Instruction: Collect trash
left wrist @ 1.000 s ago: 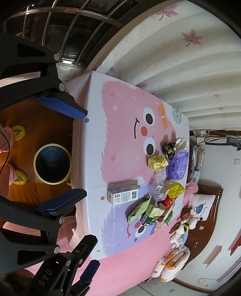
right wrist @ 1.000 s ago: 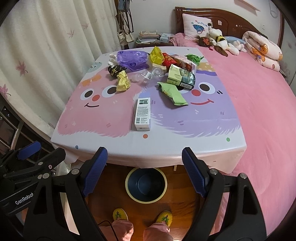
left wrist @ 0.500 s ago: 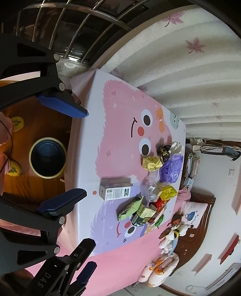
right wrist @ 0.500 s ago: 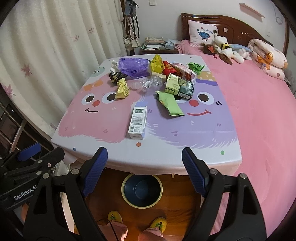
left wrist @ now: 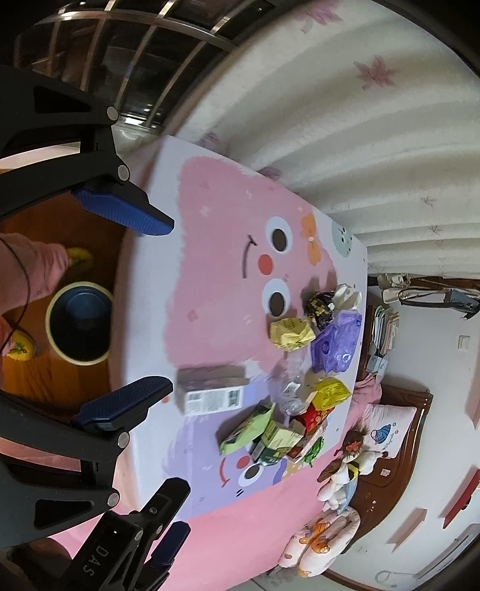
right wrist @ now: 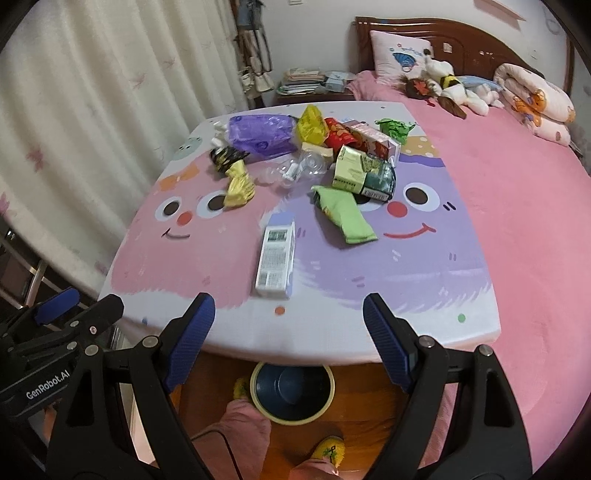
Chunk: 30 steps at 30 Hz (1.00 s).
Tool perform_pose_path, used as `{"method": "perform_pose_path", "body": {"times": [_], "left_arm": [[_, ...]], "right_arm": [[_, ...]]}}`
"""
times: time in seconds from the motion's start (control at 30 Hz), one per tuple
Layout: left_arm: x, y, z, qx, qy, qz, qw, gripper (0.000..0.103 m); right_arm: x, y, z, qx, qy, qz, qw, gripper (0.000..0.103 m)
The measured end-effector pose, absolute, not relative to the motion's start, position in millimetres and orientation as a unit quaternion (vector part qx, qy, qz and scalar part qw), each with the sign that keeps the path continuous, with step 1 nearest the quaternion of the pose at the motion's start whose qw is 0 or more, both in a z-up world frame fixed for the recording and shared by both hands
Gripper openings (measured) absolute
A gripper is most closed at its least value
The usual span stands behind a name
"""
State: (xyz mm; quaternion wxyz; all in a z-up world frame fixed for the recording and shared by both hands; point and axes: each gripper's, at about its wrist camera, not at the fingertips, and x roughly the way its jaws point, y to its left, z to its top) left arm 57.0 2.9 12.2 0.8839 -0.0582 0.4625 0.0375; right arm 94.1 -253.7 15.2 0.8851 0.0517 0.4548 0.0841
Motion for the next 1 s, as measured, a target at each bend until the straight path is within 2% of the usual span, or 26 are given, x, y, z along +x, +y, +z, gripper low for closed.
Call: {"method": "perform_pose_path", "body": {"times": [0.2,0.27,0.53,0.8,0.87,1.0], "left_arm": [[134.2,39.1,6.4,-0.035,0.481,0.009,0.876,0.080],[161.6,55.3,1.1,-0.028,0.491,0.004,0.871,0.080],[243.2,97.8,-35.1,0.001,0.542,-0.039,0.840,0.080],[301.8,69.2,-65.1,0.038,0.572,-0.116,0.811,0.080],[319.0,57.4,-70.1,0.040,0.580,-0.131,0.803,0.080],[347.2,37.9,-78.6,0.028,0.595,-0.150,0.789,0.080]], "right_arm": [[147.1,-229.5,4.9,0.074,0.468,0.045,0.879,0.080],[163.6,-220.3,-4.4,0.079,0.483,0.040,0.871,0.072],[216.2,-200.4,-68.9,0.095,0.554,-0.022,0.827,0.062],[230.0,-200.4,-113.1,0.115,0.582,-0.052,0.804,0.048],[232.3,-198.2,-119.0,0.118,0.584,-0.055,0.801,0.038],[232.4,-196.5,-121.0,0.142,0.578,-0.055,0.802,0.032]]}}
